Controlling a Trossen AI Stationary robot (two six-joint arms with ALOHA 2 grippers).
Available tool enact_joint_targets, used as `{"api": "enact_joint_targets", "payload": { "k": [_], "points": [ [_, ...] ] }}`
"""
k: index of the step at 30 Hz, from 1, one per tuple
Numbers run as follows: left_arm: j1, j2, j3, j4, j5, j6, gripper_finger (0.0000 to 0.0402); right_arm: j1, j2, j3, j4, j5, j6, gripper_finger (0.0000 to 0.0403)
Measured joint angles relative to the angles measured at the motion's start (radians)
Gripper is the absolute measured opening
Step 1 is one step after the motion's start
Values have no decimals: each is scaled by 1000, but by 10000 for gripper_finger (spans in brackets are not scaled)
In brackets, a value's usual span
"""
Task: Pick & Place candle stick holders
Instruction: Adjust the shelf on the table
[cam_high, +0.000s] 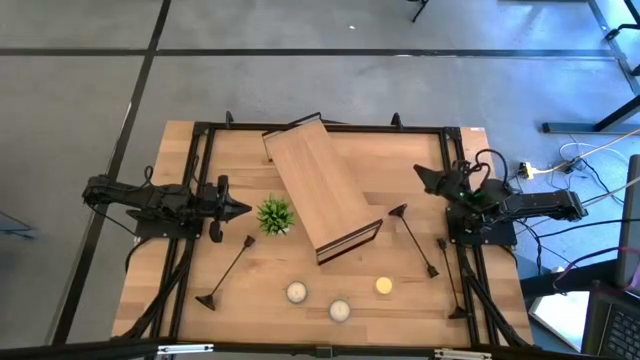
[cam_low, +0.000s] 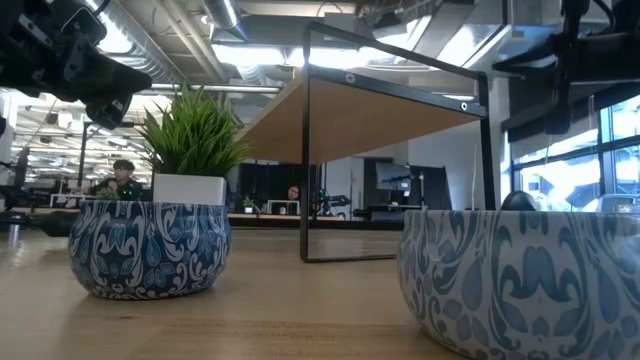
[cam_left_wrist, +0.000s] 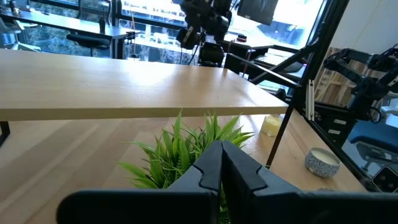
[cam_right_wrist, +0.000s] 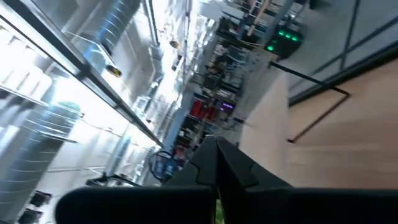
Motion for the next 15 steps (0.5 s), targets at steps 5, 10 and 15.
{"api": "enact_joint_targets", "payload": {
  "k": [5, 10, 15],
  "points": [
    [0, 0, 0, 2, 0, 0, 2, -1, 0, 0, 45, 0, 31, 0],
    [0, 0, -4, 85, 0, -186, 2, 0, 0, 0, 46, 4, 38, 0],
    [0, 3, -3, 212, -104, -433, 2, 0, 0, 0, 46, 3, 57, 0]
  ]
}}
